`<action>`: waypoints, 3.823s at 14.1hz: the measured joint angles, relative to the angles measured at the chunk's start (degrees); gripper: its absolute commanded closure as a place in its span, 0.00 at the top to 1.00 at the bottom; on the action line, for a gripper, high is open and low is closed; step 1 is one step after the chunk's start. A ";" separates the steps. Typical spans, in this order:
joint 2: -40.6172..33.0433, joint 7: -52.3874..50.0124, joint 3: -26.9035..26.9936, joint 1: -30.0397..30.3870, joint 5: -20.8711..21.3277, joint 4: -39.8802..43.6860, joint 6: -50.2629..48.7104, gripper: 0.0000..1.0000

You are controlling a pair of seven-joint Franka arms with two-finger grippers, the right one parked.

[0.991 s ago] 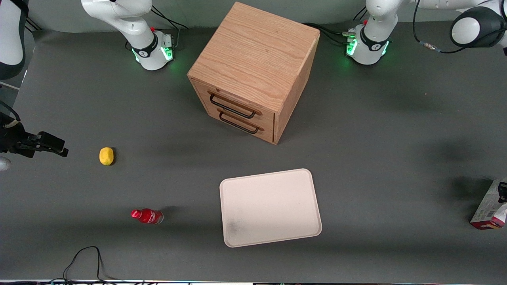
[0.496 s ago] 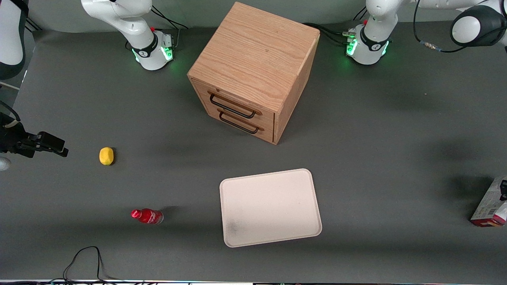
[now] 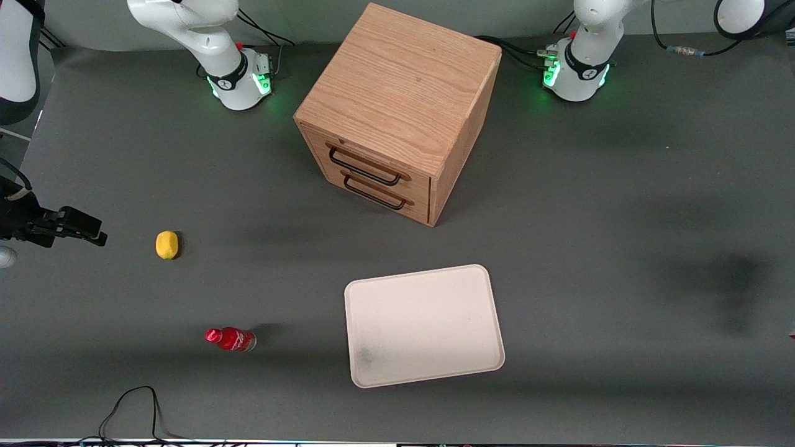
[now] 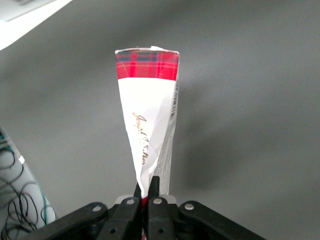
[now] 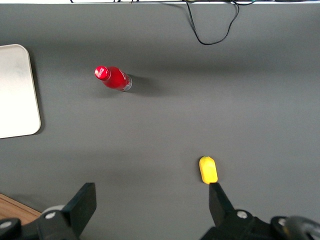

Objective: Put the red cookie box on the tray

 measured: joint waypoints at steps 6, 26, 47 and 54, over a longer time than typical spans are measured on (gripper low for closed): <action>-9.07 -9.95 0.35 -0.11 -1.08 0.16 -9.34 0.00; -20.19 -33.51 1.15 -10.70 -3.08 -1.45 -21.35 0.00; -22.16 -89.15 1.03 -51.20 -6.48 -10.32 -17.29 0.00; -12.32 -93.61 1.24 -55.38 -2.97 -1.34 -16.75 0.00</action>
